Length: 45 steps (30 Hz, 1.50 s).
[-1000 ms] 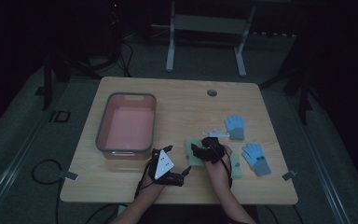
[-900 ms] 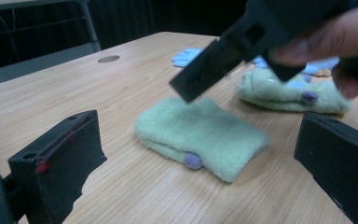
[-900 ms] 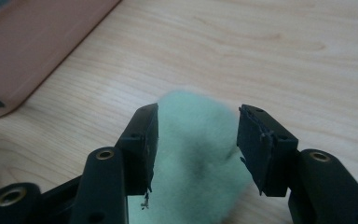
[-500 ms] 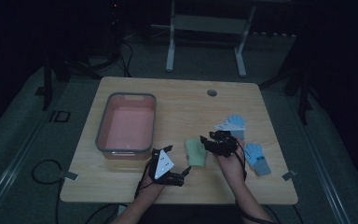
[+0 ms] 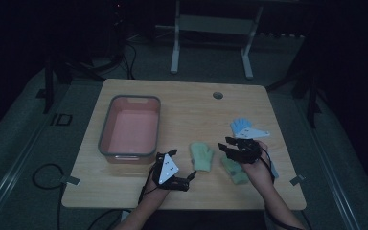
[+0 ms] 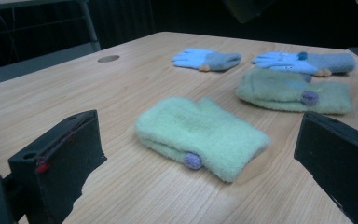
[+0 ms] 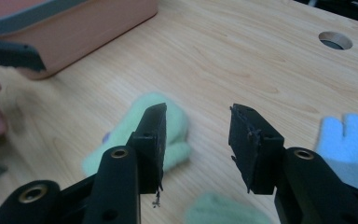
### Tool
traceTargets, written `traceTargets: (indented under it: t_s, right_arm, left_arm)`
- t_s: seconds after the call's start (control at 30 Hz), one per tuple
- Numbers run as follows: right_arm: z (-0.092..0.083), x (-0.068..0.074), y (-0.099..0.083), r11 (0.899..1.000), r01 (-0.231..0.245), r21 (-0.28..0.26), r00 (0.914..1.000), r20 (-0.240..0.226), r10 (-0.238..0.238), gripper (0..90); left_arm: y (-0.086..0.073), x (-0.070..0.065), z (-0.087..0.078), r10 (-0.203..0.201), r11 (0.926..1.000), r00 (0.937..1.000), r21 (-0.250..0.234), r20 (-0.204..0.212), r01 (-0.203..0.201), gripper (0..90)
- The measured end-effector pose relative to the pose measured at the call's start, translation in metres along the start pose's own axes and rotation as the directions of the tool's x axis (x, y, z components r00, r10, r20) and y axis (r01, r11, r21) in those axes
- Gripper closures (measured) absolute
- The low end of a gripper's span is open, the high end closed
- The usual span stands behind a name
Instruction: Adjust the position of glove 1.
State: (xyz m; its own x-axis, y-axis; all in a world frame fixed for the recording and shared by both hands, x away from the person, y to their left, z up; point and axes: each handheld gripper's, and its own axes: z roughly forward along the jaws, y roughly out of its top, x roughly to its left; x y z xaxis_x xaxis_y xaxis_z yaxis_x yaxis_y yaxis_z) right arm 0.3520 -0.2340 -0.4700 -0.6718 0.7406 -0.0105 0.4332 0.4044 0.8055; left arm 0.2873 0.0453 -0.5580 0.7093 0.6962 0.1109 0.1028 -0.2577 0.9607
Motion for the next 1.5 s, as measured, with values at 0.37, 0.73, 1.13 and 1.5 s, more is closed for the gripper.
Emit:
traceTargets:
  t_s: [0.37, 0.73, 1.13, 1.5]
  right_arm:
    - [-0.014, -0.025, -0.038, 0.997, 0.053, 0.056, 0.9972, -0.055, -0.05, 59.0]
    - [0.003, -0.03, -0.085, 0.984, 0.021, 0.179, 0.9997, -0.018, -0.018, 58.1]
    - [0.007, -0.019, -0.086, 0.984, -0.032, 0.178, 0.9987, 0.044, 0.024, 83.8]
    - [-0.019, -0.015, -0.043, 0.986, -0.164, 0.033, 0.9624, 0.225, 0.152, 85.5]
  left_arm:
    - [0.0, 0.0, 0.0, 0.001, 1.0, 1.0, 0.001, -0.001, -0.001, 0.6]
    - [0.0, -0.001, 0.0, 0.002, 1.0, 1.0, 0.002, -0.001, -0.002, 0.6]
    - [0.0, -0.001, 0.0, 0.002, 1.0, 1.0, 0.002, -0.003, -0.002, 0.6]
    - [0.0, -0.001, 0.0, 0.0, 1.0, 1.0, -0.002, -0.006, 0.0, 0.6]
